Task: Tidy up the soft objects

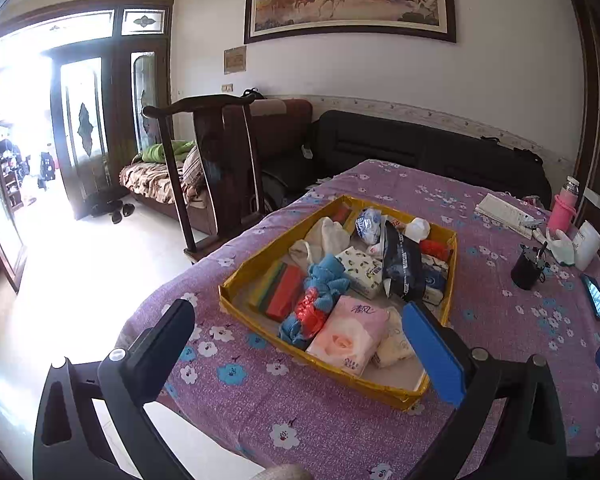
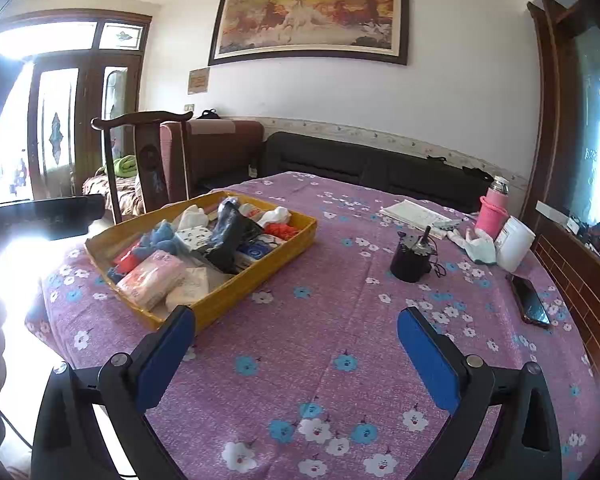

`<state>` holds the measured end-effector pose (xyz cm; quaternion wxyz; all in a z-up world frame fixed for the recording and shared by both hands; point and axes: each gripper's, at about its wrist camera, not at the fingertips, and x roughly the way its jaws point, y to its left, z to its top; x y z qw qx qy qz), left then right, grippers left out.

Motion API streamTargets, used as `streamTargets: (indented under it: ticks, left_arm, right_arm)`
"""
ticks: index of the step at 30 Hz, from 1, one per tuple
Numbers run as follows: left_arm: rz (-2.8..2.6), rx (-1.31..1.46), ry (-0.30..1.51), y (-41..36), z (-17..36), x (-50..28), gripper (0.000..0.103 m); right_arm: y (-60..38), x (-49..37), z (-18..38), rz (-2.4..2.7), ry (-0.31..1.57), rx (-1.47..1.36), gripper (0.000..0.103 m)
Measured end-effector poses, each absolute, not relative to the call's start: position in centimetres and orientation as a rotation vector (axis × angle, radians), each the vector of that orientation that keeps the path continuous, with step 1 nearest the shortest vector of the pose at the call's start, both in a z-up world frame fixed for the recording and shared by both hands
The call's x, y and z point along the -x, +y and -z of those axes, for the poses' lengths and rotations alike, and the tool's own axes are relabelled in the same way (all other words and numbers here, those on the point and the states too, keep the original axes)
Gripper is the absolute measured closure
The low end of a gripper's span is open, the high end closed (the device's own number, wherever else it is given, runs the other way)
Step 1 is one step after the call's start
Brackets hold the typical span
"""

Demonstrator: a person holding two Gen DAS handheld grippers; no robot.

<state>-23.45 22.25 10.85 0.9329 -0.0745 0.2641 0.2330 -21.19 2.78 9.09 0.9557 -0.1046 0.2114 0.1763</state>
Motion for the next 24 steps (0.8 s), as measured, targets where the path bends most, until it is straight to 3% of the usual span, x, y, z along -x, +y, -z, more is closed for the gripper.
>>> streamTargets:
  ticks: [24]
  left_arm:
    - [-0.446, 0.152, 0.626, 21.8, -8.9, 22.8, 0.0]
  right_arm:
    - [3.5, 21.4, -8.3, -0.395, 0.503, 0.155, 0.001]
